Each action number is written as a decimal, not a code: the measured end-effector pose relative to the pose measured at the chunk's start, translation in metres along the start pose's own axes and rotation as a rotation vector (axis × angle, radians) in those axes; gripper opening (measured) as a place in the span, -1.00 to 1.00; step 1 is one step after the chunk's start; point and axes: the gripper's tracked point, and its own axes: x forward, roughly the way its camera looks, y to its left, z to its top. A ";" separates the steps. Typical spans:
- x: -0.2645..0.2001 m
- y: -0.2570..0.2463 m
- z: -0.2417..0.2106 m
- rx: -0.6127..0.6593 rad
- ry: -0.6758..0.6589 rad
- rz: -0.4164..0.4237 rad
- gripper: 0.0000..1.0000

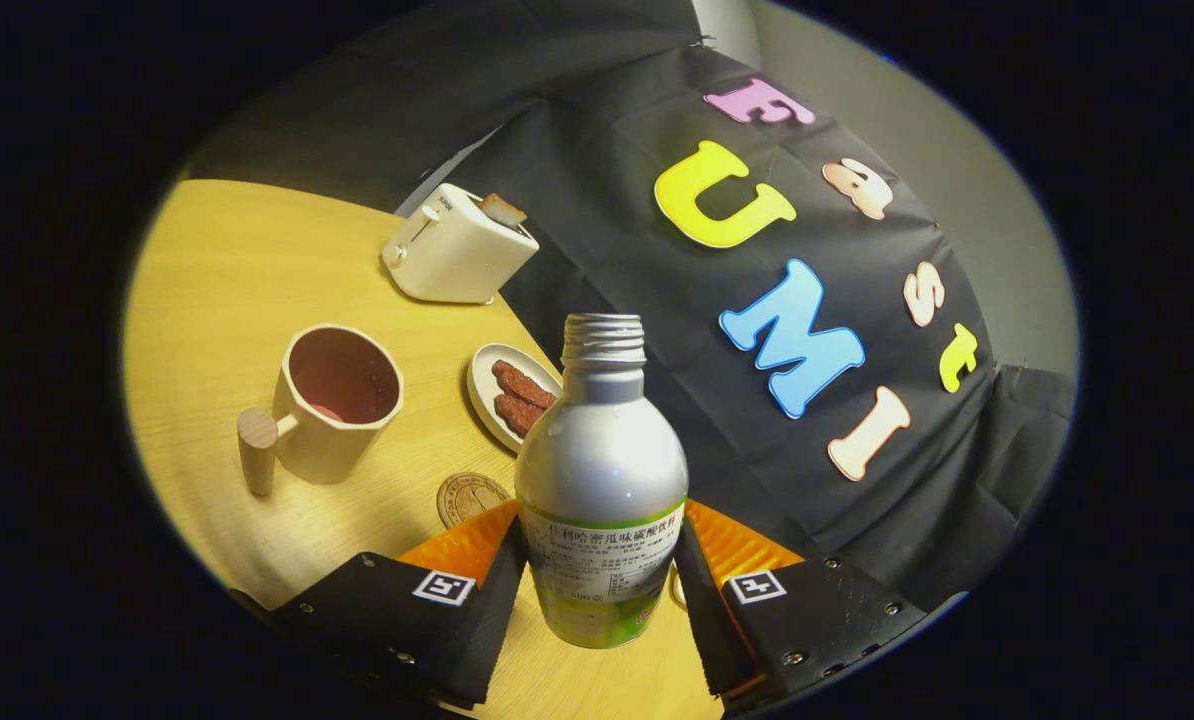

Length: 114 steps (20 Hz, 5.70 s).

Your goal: Take the bottle from table, then pour the juice into the cup, finally place the bottle on the coaster

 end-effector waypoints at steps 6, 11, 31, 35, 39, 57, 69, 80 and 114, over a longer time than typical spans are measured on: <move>-0.001 0.011 0.011 -0.161 -0.002 0.007 0.55; 0.007 0.025 0.014 -0.265 -0.007 0.027 0.55; 0.023 0.013 0.019 -0.597 -0.035 0.042 0.55; 0.023 0.012 0.022 -0.633 -0.056 0.046 0.54; 0.025 0.008 0.023 -0.683 -0.065 0.042 0.54; 0.031 -0.001 0.041 -0.838 -0.131 0.040 0.54; 0.033 -0.006 0.048 -0.902 -0.156 0.031 0.55; 0.031 -0.007 0.054 -0.929 -0.176 0.023 0.55; 0.034 -0.003 0.051 -1.034 -0.168 0.019 0.54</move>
